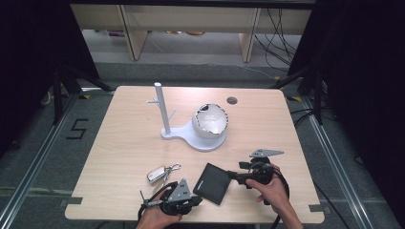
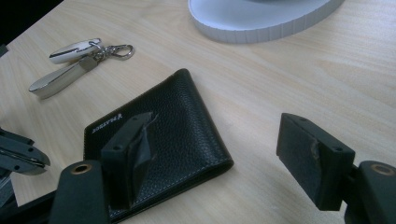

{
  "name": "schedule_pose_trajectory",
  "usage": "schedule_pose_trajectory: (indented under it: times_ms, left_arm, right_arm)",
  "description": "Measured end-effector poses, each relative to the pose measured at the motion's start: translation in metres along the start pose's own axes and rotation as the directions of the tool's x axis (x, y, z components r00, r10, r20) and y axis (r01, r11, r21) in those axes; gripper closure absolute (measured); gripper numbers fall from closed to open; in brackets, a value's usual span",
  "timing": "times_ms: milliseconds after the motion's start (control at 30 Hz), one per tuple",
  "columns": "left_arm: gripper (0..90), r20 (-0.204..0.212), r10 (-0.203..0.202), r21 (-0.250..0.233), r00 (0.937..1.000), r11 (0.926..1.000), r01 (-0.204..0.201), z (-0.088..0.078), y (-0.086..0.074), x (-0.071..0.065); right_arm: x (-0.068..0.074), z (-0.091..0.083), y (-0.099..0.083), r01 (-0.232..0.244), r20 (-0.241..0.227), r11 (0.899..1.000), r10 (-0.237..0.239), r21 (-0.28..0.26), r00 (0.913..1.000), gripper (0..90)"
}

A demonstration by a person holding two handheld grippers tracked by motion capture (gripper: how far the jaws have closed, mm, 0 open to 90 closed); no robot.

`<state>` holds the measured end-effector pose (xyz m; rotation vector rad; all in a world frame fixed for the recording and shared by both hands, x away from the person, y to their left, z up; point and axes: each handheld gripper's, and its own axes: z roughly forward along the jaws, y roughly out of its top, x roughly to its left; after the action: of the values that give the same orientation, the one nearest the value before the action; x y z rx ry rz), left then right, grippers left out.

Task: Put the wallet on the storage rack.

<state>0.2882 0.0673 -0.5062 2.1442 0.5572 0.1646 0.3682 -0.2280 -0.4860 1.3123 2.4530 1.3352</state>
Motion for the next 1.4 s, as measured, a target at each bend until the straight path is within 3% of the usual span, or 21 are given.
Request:
schedule_pose_trajectory:
  times_ms: [33, 67, 133, 167, 233, 267, 300, 433, 467, 567, 600, 633, 700, 767, 833, 900, 933, 1033, 1133, 1300, 1400]
  left_arm:
    - [87.4, -0.012, 0.007, 0.0, 0.9999, 1.0, -0.007, 0.004, 0.0, 0.0]
    - [87.4, -0.012, 0.015, 0.005, 0.9998, 0.9999, -0.015, 0.006, 0.001, 0.0]
    - [87.7, -0.006, 0.012, 0.016, 0.9999, 0.9998, -0.011, 0.008, 0.002, 0.0]
    - [87.8, -0.005, 0.013, 0.015, 0.9999, 0.9998, -0.013, 0.011, 0.003, 0.0]
    - [87.9, -0.007, 0.034, 0.03, 0.9994, 0.999, -0.034, 0.014, 0.004, 0.001]
    - [88.1, -0.001, 0.014, 0.01, 0.9999, 0.9999, -0.014, 0.016, 0.004, 0.0]
    - [88.2, -0.001, 0.019, 0.015, 0.9998, 0.9997, -0.019, 0.017, 0.004, 0.0]
    - [88.4, -0.018, 0.021, 0.038, 0.9996, 0.9991, -0.02, 0.021, 0.006, 0.003]
    - [88.3, -0.011, 0.047, 0.057, 0.9989, 0.9973, -0.046, 0.021, 0.007, 0.005]
    - [88.7, -0.012, 0.042, 0.072, 0.9991, 0.9966, -0.041, 0.024, 0.007, 0.006]
    - [88.9, -0.017, 0.017, 0.055, 0.9997, 0.9984, -0.016, 0.025, 0.008, 0.005]
    - [88.7, -0.009, 0.023, 0.068, 0.9997, 0.9974, -0.023, 0.023, 0.009, 0.006]
    - [88.2, -0.023, 0.047, 0.074, 0.9986, 0.9963, -0.046, 0.023, 0.008, 0.008]
    - [88.7, -0.028, 0.031, 0.069, 0.9991, 0.9972, -0.029, 0.024, 0.008, 0.008]
    - [88.8, -0.02, 0.05, 0.079, 0.9986, 0.9957, -0.048, 0.024, 0.009, 0.01]
    - [88.8, -0.036, 0.029, 0.067, 0.9989, 0.9974, -0.026, 0.026, 0.009, 0.01]
    - [88.8, -0.032, 0.052, 0.091, 0.9982, 0.9947, -0.048, 0.025, 0.011, 0.013]
    - [88.8, -0.052, 0.058, 0.095, 0.997, 0.9941, -0.053, 0.026, 0.012, 0.016]
    - [88.7, -0.065, 0.04, 0.092, 0.9971, 0.9952, -0.034, 0.028, 0.014, 0.019]
    - [88.3, -0.067, 0.047, 0.102, 0.9966, 0.994, -0.04, 0.028, 0.014, 0.019]
    - [88.5, -0.073, 0.057, 0.12, 0.9957, 0.9916, -0.047, 0.028, 0.014, 0.019]
  right_arm:
    - [0.002, 0.0, -0.001, -0.024, -0.002, 1.0, 0.024, 0.0, 0.9997, 29.3]
    - [0.0, 0.0, 0.0, 0.008, 0.014, 1.0, -0.008, 0.002, 0.9999, 29.3]
    - [0.0, 0.0, 0.0, 0.006, 0.016, 1.0, -0.006, 0.003, 0.9999, 29.3]
    - [0.002, 0.001, 0.0, -0.025, -0.005, 1.0, 0.025, 0.006, 0.9997, 29.2]
    - [0.003, 0.002, 0.0, -0.027, -0.012, 1.0, 0.027, 0.005, 0.9996, 29.1]
    - [0.0, 0.002, 0.001, 0.001, -0.008, 1.0, -0.001, 0.003, 1.0, 29.1]
    - [0.004, 0.002, 0.001, -0.035, -0.014, 0.999, 0.035, 0.012, 0.9993, 29.1]
    - [0.002, 0.006, 0.005, 0.014, -0.013, 1.0, -0.013, 0.024, 0.9998, 29.9]
    - [0.002, 0.008, 0.006, 0.02, -0.021, 0.999, -0.019, 0.027, 0.9996, 32.7]
    - [0.001, 0.013, 0.009, 0.026, -0.037, 0.999, -0.024, 0.044, 0.999, 33.4]
    - [-0.001, 0.017, 0.011, 0.023, -0.051, 0.998, -0.02, 0.056, 0.9985, 34.2]
    - [-0.001, 0.019, 0.012, 0.015, -0.033, 0.998, -0.013, 0.061, 0.9994, 35.5]
    - [-0.004, 0.024, 0.015, 0.016, -0.056, 0.997, -0.012, 0.075, 0.9984, 37.5]
    - [-0.004, 0.028, 0.017, 0.017, -0.08, 0.997, -0.011, 0.079, 0.9967, 39.6]
    - [-0.003, 0.029, 0.017, 0.019, -0.078, 0.996, -0.012, 0.088, 0.9969, 40.1]
    - [-0.002, 0.033, 0.019, 0.024, -0.075, 0.994, -0.016, 0.108, 0.9971, 42.6]
    - [-0.003, 0.035, 0.021, 0.019, -0.077, 0.993, -0.01, 0.117, 0.997, 43.5]
    - [-0.005, 0.038, 0.022, 0.002, -0.086, 0.992, 0.009, 0.129, 0.9963, 46.4]
    - [-0.009, 0.038, 0.021, -0.02, -0.082, 0.988, 0.033, 0.151, 0.9961, 47.4]
    - [-0.01, 0.038, 0.021, -0.031, -0.099, 0.989, 0.046, 0.148, 0.994, 50.2]
    - [-0.009, 0.043, 0.02, -0.042, -0.079, 0.982, 0.057, 0.182, 0.9952, 53.1]
